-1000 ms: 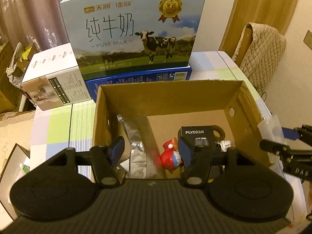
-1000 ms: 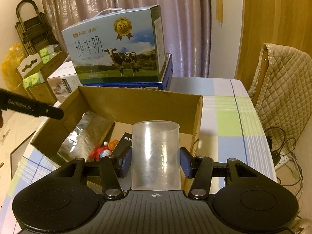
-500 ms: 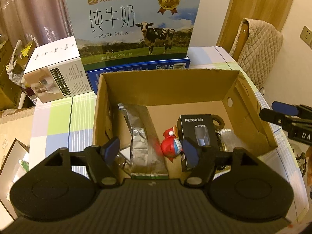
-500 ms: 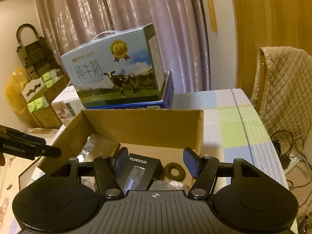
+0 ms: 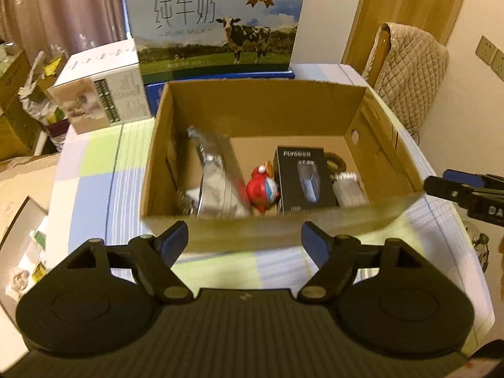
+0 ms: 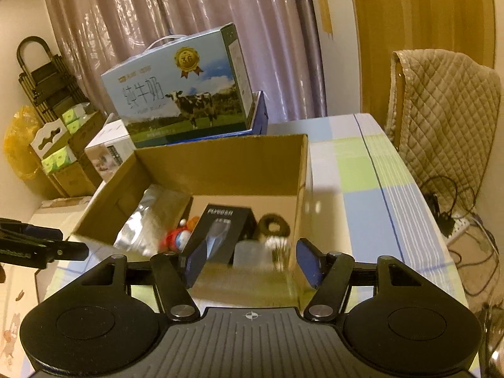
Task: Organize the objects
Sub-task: 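Withdraw both open tools toward the white plug and black toy car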
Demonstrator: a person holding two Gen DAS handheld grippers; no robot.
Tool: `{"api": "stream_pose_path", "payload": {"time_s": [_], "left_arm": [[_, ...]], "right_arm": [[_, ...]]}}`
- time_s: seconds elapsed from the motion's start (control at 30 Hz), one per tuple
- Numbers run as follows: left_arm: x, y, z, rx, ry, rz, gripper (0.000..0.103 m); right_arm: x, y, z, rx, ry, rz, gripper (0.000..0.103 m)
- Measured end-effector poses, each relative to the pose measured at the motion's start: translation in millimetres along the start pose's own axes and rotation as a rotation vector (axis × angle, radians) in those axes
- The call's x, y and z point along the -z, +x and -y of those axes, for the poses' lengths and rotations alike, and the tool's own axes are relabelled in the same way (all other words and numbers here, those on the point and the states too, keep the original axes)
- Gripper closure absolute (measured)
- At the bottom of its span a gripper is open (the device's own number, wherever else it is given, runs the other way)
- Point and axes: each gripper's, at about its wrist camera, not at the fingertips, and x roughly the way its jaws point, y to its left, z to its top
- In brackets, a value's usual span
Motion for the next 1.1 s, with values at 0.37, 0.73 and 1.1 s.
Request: {"api": "stream_pose_path", "payload": {"time_s": [0.37,0.73,1.1], "left_arm": [[51,-50,11,-0.012,-0.075,0.024,0.017],[104,-100,32,0.008,-0.1,0.074,0.001],[164,-128,57,0.006,-0.132,0.091,0.001]], "right_arm": [[57,-69,-17,-0.005,0.005,0.001,0.043],[107,-133,-11,0.027,0.05,0.017,0.043],[148,-169,-10,0.031,0.063,-0.003,0.043]]}}
